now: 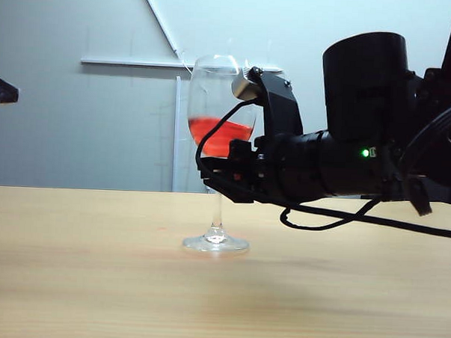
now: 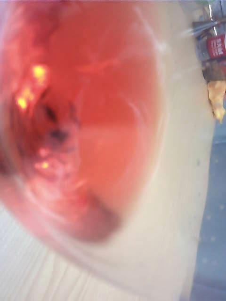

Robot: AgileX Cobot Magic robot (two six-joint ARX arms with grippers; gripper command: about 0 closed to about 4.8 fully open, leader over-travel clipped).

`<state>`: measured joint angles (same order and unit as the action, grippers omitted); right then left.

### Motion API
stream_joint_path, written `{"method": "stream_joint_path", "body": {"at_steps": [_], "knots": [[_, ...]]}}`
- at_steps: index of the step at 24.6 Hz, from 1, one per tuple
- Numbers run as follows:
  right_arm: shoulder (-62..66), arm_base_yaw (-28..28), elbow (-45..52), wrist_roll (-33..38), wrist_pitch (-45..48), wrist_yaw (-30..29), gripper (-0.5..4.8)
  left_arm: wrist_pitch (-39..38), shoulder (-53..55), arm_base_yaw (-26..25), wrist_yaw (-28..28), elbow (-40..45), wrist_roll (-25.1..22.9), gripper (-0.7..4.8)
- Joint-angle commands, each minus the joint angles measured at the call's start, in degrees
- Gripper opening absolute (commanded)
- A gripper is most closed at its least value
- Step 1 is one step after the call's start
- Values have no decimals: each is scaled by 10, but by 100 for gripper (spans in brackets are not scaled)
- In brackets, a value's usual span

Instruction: Gently pick up the goblet, rotate it counterclockwise for two full turns (viewing from above), and then place it back on the table.

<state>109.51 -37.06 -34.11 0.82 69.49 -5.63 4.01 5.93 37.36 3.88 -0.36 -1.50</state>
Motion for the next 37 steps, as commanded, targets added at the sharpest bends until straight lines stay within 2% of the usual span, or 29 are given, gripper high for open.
{"method": "stream_joint_path", "body": {"at_steps": [1, 4, 8, 10, 13, 14, 18, 20, 23, 24, 27, 29, 31, 32, 33, 34, 35, 37], "knots": [[0, -1, -5, 0, 26, 8, -2, 8, -3, 1, 0, -2, 0, -5], [0, -1, -5, 0, 27, 9, 0, 8, -3, 1, 0, -2, 0, -5], [0, -1, -3, -1, 23, 12, 28, 8, -3, 1, 0, -2, 0, -5], [-1, -1, -3, -1, 23, 12, 63, 8, -3, 1, 0, -2, 0, -5], [-1, -2, -3, -1, 20, 12, 68, 8, -3, 1, 0, -2, 0, -5], [-1, -5, -3, -8, 14, 12, 102, 8, -3, 1, 0, -2, 0, -5], [-2, -7, -2, -11, 5, 12, 144, 8, -3, 1, 0, -2, 0, -5], [-5, -7, 8, -11, 7, 33, 213, 8, -3, 1, 0, -2, 0, -5], [-22, -7, 38, -11, 15, 68, 217, 7, -4, 1, 0, -2, 0, -5], [-38, -7, 57, -11, 14, 72, 244, 8, -4, 1, 0, -2, 0, -5], [-91, -7, 108, -11, 15, 72, 267, 8, -4, -3, -1, -2, 0, -5], [-149, -8, 149, -9, 14, 92, 265, 8, -4, -35, -19, -2, 0, -5], [-219, -8, 186, -8, -8, 139, 224, 8, -4, -92, -33, -2, 0, -5], [-275, -8, 207, -9, -37, 157, 165, 7, -5, -141, -33, -2, 0, -5], [-301, -8, 215, -8, -55, 163, 138, 8, -8, -165, -33, -2, 0, -5], [-363, -8, 223, -8, -115, 163, 81, 6, -14, -218, -32, -2, 0, -5], [-411, -8, 223, -8, -170, 163, 47, 6, -21, -252, -30, -2, 0, -5], [-481, -8, 221, -8, -247, 163, 12, 4, -34, -296, -30, -2, 0, -5]]}}
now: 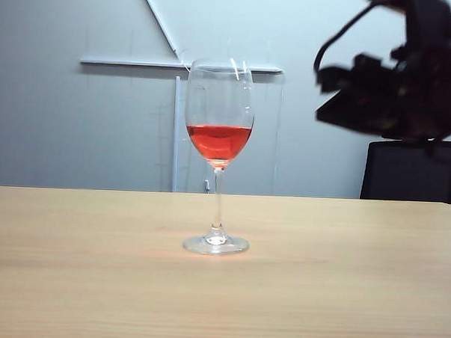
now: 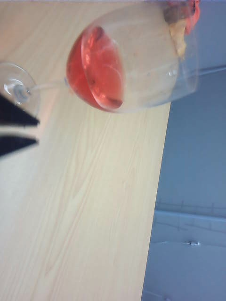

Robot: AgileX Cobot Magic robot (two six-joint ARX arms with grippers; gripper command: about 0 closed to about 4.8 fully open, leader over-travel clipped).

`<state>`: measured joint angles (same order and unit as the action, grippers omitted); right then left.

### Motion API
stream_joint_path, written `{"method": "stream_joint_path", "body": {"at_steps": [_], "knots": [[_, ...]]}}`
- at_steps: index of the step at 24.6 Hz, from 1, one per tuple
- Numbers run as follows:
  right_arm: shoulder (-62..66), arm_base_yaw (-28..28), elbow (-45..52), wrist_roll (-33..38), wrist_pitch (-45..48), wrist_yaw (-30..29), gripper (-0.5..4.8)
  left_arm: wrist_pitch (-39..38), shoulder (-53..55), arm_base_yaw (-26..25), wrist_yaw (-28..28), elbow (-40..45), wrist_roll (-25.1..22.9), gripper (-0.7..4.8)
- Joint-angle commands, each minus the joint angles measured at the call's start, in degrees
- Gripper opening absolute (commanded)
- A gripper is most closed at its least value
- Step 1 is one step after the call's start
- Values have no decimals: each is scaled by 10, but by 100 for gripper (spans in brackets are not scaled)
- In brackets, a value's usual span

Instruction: Gently pick up the goblet, rotate it counterclockwise for two full turns (viewing from above), and then place it back on the table.

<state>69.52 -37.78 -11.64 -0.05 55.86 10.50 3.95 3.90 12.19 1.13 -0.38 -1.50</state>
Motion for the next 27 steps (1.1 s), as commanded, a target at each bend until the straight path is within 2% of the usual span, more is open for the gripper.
{"method": "stream_joint_path", "body": {"at_steps": [1, 5, 11, 18, 27], "knots": [[-137, -1, -4, 3, -165, 10, -6, 2, -30, -75, 5, -1, 0, -5], [-301, 0, -4, 5, -310, 62, -6, 8, -36, -115, 8, -1, 0, -5], [-457, 0, -4, 4, -452, 78, -5, 8, -36, -115, 1, -1, 0, -5], [-527, 0, -4, 4, -473, 75, 4, 8, -36, -115, 2, -1, 0, -5], [-532, 0, -4, 4, -473, 75, 4, 8, -36, -115, 2, -1, 0, -5]]}}
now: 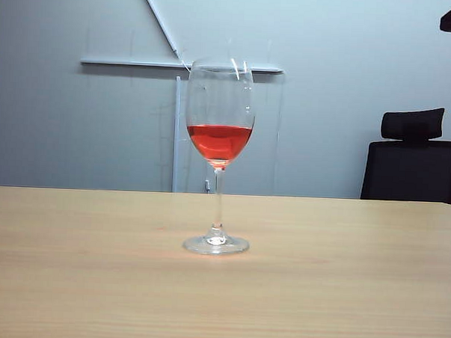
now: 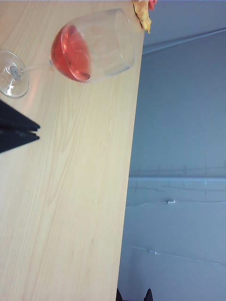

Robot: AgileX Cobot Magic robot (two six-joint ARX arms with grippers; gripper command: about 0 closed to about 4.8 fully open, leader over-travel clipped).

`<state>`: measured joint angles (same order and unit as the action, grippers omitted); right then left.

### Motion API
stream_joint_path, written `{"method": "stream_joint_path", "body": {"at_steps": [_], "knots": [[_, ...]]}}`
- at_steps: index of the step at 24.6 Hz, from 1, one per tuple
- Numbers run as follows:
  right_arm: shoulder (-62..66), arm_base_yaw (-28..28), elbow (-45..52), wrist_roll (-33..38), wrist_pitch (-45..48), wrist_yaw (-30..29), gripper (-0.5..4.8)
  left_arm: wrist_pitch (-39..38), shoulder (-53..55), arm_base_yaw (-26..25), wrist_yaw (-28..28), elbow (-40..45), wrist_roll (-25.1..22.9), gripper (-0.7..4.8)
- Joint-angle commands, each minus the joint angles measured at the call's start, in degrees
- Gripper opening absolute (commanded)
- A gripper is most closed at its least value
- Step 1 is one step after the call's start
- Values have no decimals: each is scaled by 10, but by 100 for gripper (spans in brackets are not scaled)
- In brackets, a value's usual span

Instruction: Gently pick up the goblet, rotate it counterclockwise for two full turns (viewing from above), and then place it back on the table.

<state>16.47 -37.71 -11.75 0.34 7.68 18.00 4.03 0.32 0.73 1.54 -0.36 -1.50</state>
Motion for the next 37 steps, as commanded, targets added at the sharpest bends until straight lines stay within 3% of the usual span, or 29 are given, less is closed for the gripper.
{"method": "stream_joint_path", "body": {"at_steps": [1, 5, 10, 12, 18, 21, 28, 37], "knots": [[-3, 0, -3, 0, 8, 0, 4, 7, 0, -1, -3, -2, 0, -5], [-45, 28, -3, -25, -21, 3, 3, 7, 0, -1, -3, -2, 0, -5], [-80, 144, 2, -25, -57, -139, -1, 7, 0, 0, -3, -2, 0, -5], [-83, 195, 12, -25, -56, -170, -1, 7, 0, 0, -2, -2, 0, -5], [-140, 294, 69, 18, -57, -186, -1, 7, 0, 0, -3, -2, 0, -5], [-153, 339, 84, 18, -57, -223, -1, 7, 0, 0, -3, -2, 0, -5], [-165, 372, 107, 18, -57, -227, -1, 7, 0, 0, -3, -2, 0, -5], [-165, 374, 117, 18, -50, -226, -1, 7, 0, 0, -3, -2, 0, -5]]}}
